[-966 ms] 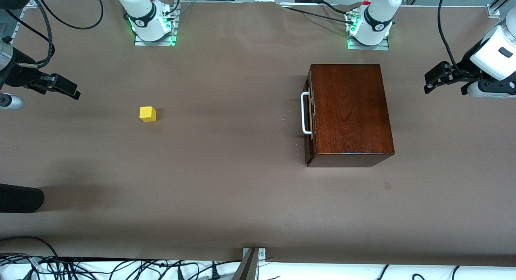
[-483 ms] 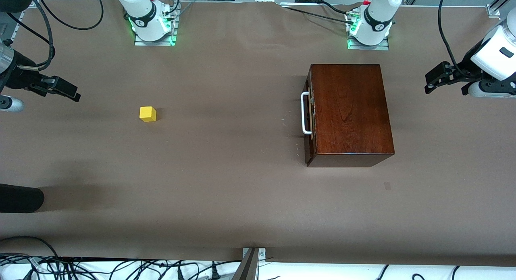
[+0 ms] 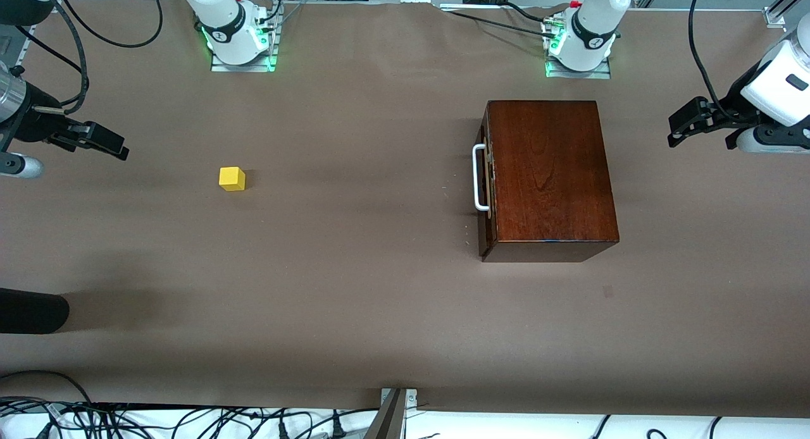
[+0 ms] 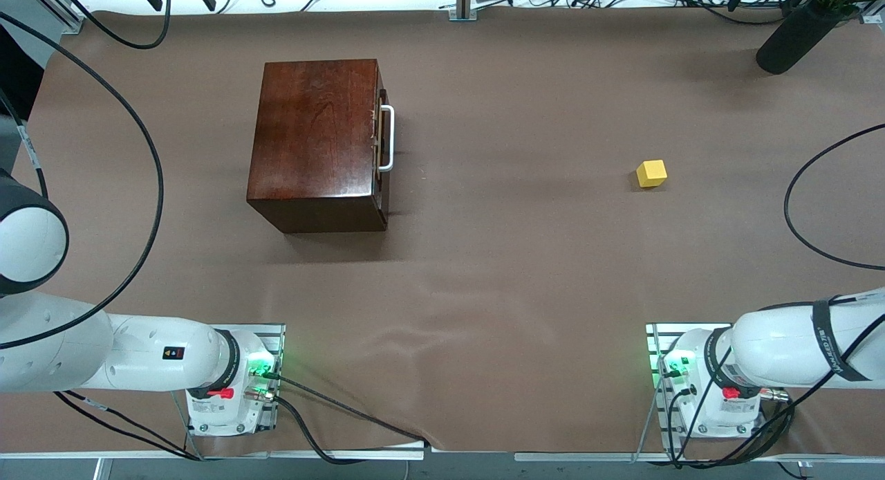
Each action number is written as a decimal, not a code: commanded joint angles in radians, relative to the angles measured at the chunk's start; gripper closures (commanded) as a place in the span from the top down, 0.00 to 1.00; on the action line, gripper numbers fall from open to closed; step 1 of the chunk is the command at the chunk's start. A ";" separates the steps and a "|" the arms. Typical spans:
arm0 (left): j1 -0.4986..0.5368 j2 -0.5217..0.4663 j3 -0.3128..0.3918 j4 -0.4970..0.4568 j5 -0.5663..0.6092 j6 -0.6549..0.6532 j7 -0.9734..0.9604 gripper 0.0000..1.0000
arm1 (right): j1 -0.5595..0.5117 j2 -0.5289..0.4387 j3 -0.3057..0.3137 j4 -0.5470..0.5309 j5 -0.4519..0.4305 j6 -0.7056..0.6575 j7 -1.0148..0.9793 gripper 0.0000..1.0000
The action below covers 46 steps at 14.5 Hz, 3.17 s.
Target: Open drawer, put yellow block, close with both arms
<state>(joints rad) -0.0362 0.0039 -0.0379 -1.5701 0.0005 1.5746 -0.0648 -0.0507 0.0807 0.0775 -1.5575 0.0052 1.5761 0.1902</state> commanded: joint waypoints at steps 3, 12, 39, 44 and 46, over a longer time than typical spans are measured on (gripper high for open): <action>0.004 -0.007 0.003 0.007 0.007 -0.001 0.022 1.00 | -0.003 -0.002 0.015 -0.003 -0.008 -0.028 -0.005 1.00; 0.002 -0.004 0.003 0.008 0.009 -0.004 0.022 1.00 | -0.004 0.011 0.013 -0.009 -0.008 -0.070 -0.003 1.00; 0.002 0.027 -0.007 0.022 0.010 -0.007 0.023 1.00 | 0.005 0.010 0.018 -0.010 -0.014 -0.064 -0.001 1.00; -0.013 0.060 -0.010 0.027 -0.007 -0.034 0.014 1.00 | 0.003 0.010 0.016 -0.010 -0.014 -0.070 -0.002 1.00; -0.022 0.071 -0.043 0.051 -0.005 -0.036 0.005 1.00 | 0.005 0.011 0.016 -0.012 -0.014 -0.070 0.000 1.00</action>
<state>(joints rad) -0.0423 0.0642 -0.0573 -1.5628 0.0005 1.5650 -0.0603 -0.0474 0.1055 0.0910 -1.5656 0.0022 1.5193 0.1897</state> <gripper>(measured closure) 0.000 0.000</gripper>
